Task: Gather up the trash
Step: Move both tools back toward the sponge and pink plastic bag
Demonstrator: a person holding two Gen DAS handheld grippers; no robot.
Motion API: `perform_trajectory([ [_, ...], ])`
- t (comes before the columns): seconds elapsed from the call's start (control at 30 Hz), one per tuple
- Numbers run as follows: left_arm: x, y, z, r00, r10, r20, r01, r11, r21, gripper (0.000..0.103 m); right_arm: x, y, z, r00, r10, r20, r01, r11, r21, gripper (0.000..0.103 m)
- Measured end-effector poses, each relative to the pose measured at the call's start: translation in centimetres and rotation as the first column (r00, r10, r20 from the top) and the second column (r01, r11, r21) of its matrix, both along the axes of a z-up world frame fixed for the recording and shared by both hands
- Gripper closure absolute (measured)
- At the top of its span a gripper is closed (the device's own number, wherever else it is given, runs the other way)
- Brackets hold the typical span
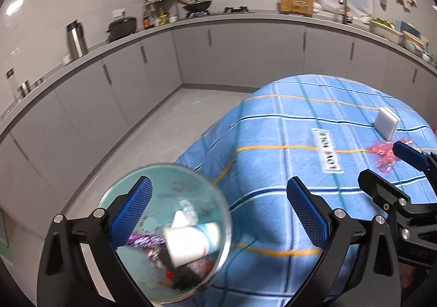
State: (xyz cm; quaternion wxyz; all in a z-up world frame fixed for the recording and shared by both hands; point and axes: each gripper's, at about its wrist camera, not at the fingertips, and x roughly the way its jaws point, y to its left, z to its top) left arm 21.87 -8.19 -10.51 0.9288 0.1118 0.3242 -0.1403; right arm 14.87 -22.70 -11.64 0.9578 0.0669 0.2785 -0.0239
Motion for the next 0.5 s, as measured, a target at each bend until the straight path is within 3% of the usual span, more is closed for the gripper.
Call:
perform_trajectory([
  [0.1, 0.3, -2.1, 0.1, 0.999, -0.039, 0.008, 0.039, 0.999, 0.003, 0.005, -0.5, -2.5, -0.3, 0.996, -0.092, -0.018, 0.092, 0.996, -0.019, 0.013],
  [0.27, 1.1, -6.0, -0.7, 0.995, -0.101, -0.001, 0.101, 0.995, 0.012, 0.005, -1.0, -8.0, -1.0, 0.957, -0.285, -0.050, 0.284, 0.958, -0.032, 0.013],
  [0.5, 2.6, -10.0, -2.2, 0.988, -0.151, -0.020, 0.152, 0.988, 0.038, 0.005, 0.2, -13.1, -3.0, 0.899, -0.420, -0.125, 0.417, 0.907, -0.051, 0.013],
])
